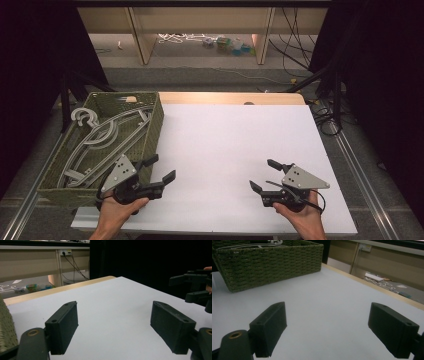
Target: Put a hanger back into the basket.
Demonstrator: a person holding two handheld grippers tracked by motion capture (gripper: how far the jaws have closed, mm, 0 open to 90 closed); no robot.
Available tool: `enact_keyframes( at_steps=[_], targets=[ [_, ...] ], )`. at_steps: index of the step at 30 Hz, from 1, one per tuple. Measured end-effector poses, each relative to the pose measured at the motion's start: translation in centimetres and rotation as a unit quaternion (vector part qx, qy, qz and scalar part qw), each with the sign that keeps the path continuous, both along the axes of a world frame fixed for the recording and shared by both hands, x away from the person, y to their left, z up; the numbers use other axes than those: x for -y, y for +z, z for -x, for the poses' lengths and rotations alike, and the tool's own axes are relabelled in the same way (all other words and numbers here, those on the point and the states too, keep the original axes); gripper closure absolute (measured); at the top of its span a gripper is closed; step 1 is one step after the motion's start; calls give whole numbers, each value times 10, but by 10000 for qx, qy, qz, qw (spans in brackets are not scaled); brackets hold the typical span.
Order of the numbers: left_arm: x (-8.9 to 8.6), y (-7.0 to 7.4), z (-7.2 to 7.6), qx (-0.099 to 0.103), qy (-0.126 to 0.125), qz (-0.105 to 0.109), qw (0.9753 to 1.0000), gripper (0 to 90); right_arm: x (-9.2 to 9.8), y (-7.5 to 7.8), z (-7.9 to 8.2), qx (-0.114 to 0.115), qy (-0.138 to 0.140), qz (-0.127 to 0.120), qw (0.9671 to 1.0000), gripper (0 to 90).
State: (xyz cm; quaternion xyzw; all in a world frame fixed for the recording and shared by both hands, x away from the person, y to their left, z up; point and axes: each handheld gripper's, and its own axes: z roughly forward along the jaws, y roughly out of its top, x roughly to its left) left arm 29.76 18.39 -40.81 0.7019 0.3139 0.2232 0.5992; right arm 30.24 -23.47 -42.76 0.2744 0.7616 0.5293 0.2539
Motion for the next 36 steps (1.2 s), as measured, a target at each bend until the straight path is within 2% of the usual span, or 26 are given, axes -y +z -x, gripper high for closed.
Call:
enact_keyframes(
  at_steps=[6, 7, 8, 10, 11, 12, 14, 15, 16, 17, 18, 19, 22, 23, 24, 28, 29, 30, 32, 34, 36],
  targets=[
    [8, -13, 7, 13, -28, -27, 10000, 221, -2, -9, 6, -57, 2, -11, 10000, 160],
    [9, -15, 8, 39, -41, -42, 10000, 221, -3, -11, 8, -149, 17, -37, 9999, 160],
    [10, -17, 10, 47, -65, -32, 10000, 222, -3, -12, 8, -65, 55, -59, 9999, 161],
    [11, -21, 10, 141, -158, -113, 9997, 223, -3, -14, 11, -43, 41, -56, 10000, 161],
    [12, -24, 11, 112, -167, -67, 9998, 221, -3, -15, 13, -130, 52, -108, 9998, 161],
    [12, -26, 11, 210, -198, -138, 9995, 221, -3, -16, 14, -59, 35, -103, 9999, 161],
    [12, -29, 12, 224, -176, -186, 9994, 220, -2, -18, 15, -23, 7, -85, 10000, 161],
    [12, -30, 13, 201, -148, -116, 9996, 219, -1, -18, 16, -40, -8, -97, 9999, 161],
    [11, -30, 12, 316, -169, -204, 9992, 219, -1, -19, 18, -83, -16, -144, 9999, 161],
    [11, -30, 13, 340, -153, -195, 9991, 218, -1, -19, 19, -111, -29, -136, 9998, 161],
    [10, -30, 14, 292, -118, -156, 9994, 217, 0, -19, 18, 43, -52, -135, 9999, 161],
    [10, -31, 12, 337, -154, -98, 9993, 215, -1, -20, 20, -49, -53, -180, 9998, 161],
    [9, -34, 13, 294, -140, -159, 9993, 203, 0, -19, 20, -52, -33, -186, 9998, 161],
    [9, -35, 13, 236, -144, -95, 9996, 198, 1, -19, 20, -69, -19, -179, 9998, 161],
    [8, -35, 13, 259, -149, -127, 9995, 193, 1, -20, 20, -76, -35, -186, 9998, 161],
    [8, -36, 12, 298, -147, -55, 9994, 166, 0, -21, 20, -56, -15, -181, 9998, 161],
    [8, -36, 13, 269, -119, -99, 9995, 159, 0, -21, 20, -43, -34, -195, 9998, 161],
    [9, -37, 13, 215, -102, -50, 9997, 161, -1, -22, 19, -48, 17, -251, 9997, 161],
    [9, -37, 13, 194, -95, -49, 9998, 161, -1, -22, 20, -19, -52, -225, 9997, 161],
    [9, -37, 13, 251, -118, -94, 9996, 161, -1, -22, 19, -10, -44, -213, 9998, 161],
    [10, -38, 12, 256, -138, -27, 9996, 161, -1, -22, 19, -6, -33, -187, 9998, 161]
  ],
)
